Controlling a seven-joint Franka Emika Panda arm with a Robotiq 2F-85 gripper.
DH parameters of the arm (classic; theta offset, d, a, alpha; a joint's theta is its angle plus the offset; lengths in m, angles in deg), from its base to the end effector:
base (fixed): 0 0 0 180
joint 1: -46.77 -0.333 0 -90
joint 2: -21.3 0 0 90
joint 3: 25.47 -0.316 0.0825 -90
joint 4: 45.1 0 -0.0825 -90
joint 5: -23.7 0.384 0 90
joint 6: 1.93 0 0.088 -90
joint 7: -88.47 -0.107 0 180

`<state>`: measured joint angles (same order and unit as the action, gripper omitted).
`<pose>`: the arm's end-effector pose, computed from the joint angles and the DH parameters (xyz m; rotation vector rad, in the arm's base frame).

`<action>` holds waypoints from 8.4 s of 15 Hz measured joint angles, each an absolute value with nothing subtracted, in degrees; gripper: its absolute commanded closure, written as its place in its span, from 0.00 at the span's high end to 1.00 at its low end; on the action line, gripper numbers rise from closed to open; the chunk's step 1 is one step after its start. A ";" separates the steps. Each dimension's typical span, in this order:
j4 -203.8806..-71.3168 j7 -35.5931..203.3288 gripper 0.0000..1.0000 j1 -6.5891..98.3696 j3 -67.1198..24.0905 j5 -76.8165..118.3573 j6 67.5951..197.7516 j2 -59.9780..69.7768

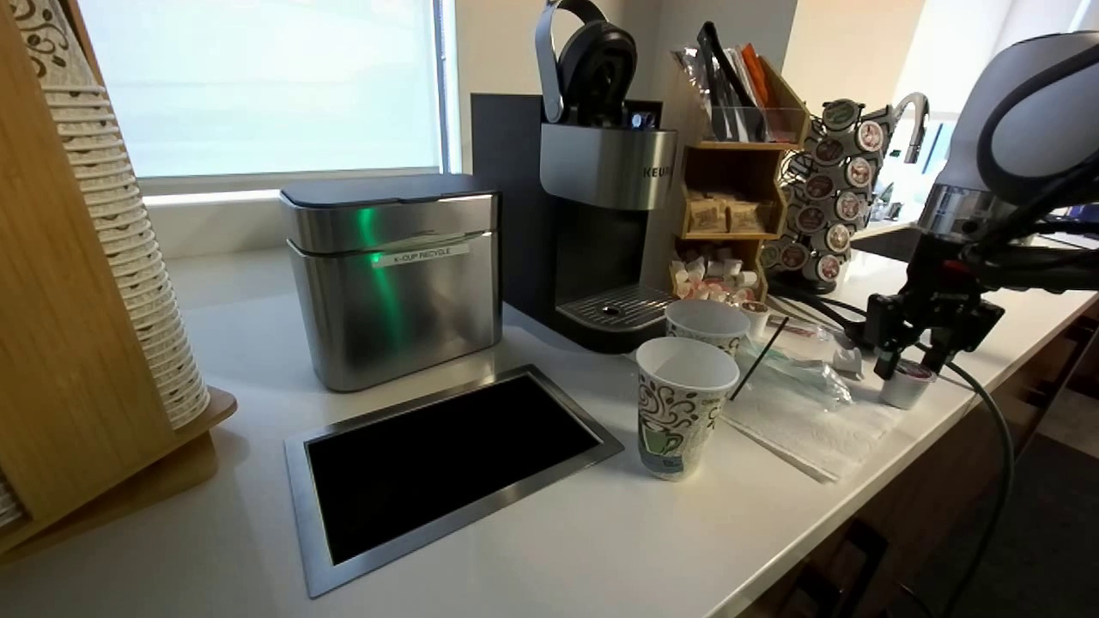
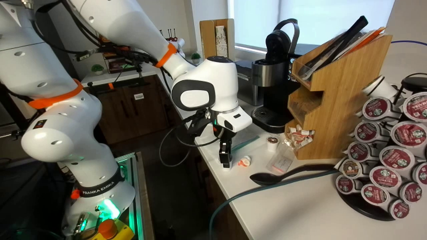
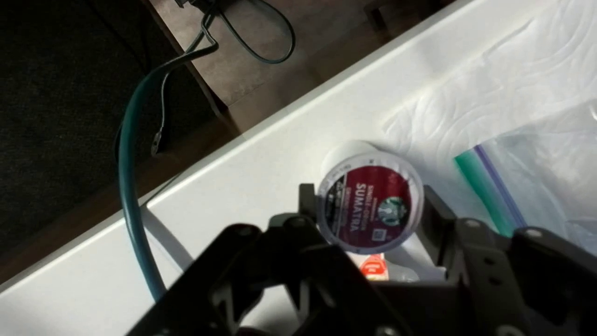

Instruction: Put the items on the table in the cup

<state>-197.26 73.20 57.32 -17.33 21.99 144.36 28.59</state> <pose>0.3991 -0.1332 0.2850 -3.0155 0.8788 -0.0373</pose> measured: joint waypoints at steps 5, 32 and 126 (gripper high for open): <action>-197.05 75.16 0.29 57.06 -17.29 24.38 144.25 31.81; -193.57 93.34 0.29 36.79 -27.13 39.06 124.51 57.47; -183.27 37.77 1.00 56.91 -21.85 4.13 123.16 20.02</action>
<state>-183.27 37.77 56.91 -21.85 4.13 123.16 20.02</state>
